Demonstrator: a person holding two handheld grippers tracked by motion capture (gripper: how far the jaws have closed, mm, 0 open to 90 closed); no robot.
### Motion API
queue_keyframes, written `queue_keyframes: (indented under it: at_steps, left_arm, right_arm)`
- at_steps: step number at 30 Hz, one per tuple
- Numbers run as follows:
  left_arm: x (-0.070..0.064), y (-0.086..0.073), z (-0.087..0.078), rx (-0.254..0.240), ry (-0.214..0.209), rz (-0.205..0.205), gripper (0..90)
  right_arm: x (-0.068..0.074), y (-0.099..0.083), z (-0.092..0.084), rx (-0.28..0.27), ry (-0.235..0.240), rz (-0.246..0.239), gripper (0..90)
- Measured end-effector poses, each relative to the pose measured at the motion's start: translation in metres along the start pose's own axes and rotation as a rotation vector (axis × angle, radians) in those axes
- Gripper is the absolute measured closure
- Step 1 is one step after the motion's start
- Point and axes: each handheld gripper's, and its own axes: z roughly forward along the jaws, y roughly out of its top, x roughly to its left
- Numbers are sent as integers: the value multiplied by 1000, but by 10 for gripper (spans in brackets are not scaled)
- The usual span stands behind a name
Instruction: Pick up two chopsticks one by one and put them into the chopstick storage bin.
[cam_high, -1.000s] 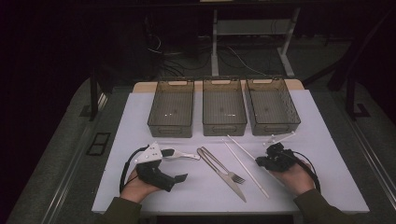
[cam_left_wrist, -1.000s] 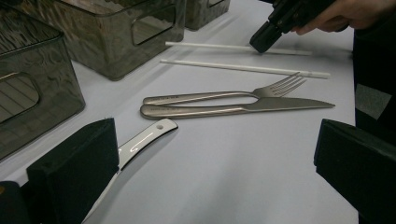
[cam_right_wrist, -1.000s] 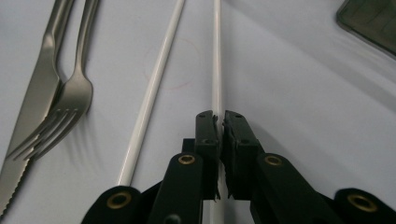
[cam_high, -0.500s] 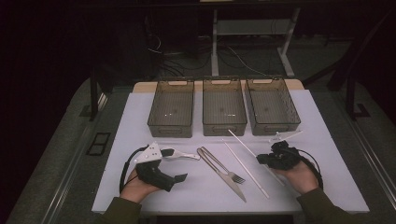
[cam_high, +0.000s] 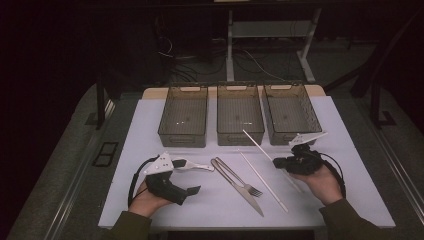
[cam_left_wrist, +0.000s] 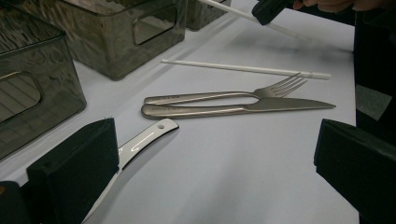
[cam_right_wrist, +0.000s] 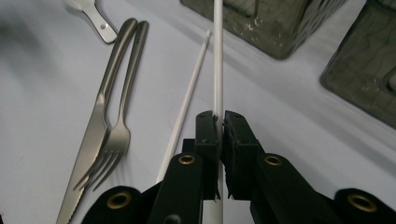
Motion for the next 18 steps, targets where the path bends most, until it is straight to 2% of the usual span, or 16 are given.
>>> queue_keyframes:
  at_steps: [5,18]
  left_arm:
    - [0,0,0,-4,1,-2,0]
    - [0,0,0,-8,1,-2,0]
  right_arm:
    - [-1,15,1,-23,10,-3,848]
    - [4,46,17,-16,20,-30,848]
